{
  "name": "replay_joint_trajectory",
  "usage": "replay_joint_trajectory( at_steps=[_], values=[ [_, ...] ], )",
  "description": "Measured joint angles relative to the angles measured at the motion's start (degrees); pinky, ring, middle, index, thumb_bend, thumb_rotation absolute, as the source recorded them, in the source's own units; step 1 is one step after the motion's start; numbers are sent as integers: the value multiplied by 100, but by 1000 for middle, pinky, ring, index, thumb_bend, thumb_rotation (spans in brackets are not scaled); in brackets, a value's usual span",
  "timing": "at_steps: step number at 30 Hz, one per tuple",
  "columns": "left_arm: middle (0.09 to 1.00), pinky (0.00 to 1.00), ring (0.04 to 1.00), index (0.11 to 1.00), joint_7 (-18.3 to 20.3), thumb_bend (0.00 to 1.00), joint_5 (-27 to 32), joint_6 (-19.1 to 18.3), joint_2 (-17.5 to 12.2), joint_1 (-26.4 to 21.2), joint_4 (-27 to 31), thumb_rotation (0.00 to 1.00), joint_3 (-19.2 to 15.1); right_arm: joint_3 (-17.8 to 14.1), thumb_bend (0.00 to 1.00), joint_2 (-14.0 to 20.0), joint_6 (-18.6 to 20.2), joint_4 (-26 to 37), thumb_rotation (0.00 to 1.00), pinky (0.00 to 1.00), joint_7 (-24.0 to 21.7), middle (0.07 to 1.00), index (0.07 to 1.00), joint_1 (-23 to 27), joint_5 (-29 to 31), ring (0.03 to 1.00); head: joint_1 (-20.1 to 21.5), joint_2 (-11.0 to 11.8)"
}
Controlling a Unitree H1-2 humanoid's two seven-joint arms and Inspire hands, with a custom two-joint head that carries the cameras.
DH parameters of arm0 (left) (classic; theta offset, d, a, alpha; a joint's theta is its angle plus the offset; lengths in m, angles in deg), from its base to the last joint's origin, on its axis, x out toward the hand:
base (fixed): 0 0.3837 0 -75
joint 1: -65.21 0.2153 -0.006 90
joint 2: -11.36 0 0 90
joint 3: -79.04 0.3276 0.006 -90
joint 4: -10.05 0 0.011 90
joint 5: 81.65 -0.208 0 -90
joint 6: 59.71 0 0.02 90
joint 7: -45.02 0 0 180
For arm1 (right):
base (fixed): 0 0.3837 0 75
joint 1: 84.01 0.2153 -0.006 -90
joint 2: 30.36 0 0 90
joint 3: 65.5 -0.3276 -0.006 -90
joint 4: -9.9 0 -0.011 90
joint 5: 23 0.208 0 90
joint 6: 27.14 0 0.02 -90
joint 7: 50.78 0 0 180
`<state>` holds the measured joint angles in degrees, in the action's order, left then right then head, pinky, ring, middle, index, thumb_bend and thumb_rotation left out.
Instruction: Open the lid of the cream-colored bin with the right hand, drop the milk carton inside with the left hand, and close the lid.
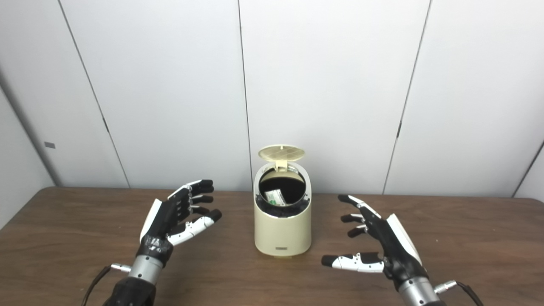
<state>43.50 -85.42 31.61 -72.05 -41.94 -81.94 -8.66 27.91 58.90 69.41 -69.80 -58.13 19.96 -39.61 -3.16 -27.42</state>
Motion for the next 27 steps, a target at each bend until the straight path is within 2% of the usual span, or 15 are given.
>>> replay_joint_trajectory(
  at_steps=[4,7,9,11,17,23,27],
  values=[
    [754,596,696,819,35,748,3,0,25,75,0,314,-47,4,788,-2,0,1,322,631,1,903,862,222,-29,764,35,26],
    [740,576,678,815,52,742,32,13,69,161,-3,283,-84,36,806,-13,2,-6,342,639,-5,903,865,451,-22,770,53,44],
    [731,568,667,806,63,740,69,27,129,261,-32,258,-99,63,795,-33,6,-17,320,626,-5,891,866,647,-28,765,70,53],
    [730,570,668,801,82,733,81,29,192,374,-63,255,-96,101,786,-32,5,-50,290,619,-6,882,863,869,-52,767,79,53],
    [725,572,672,780,189,727,47,50,224,594,-218,258,-89,192,779,39,48,-98,311,639,-110,882,866,1353,-202,787,79,62],
    [735,580,673,773,331,691,76,345,225,613,-288,221,-72,262,817,112,423,-251,360,681,-340,884,859,1763,-383,814,88,79],
    [729,589,674,772,434,693,69,439,230,618,-429,204,-29,530,801,256,526,-358,383,694,-501,895,864,2139,-660,830,70,88]
  ],
)
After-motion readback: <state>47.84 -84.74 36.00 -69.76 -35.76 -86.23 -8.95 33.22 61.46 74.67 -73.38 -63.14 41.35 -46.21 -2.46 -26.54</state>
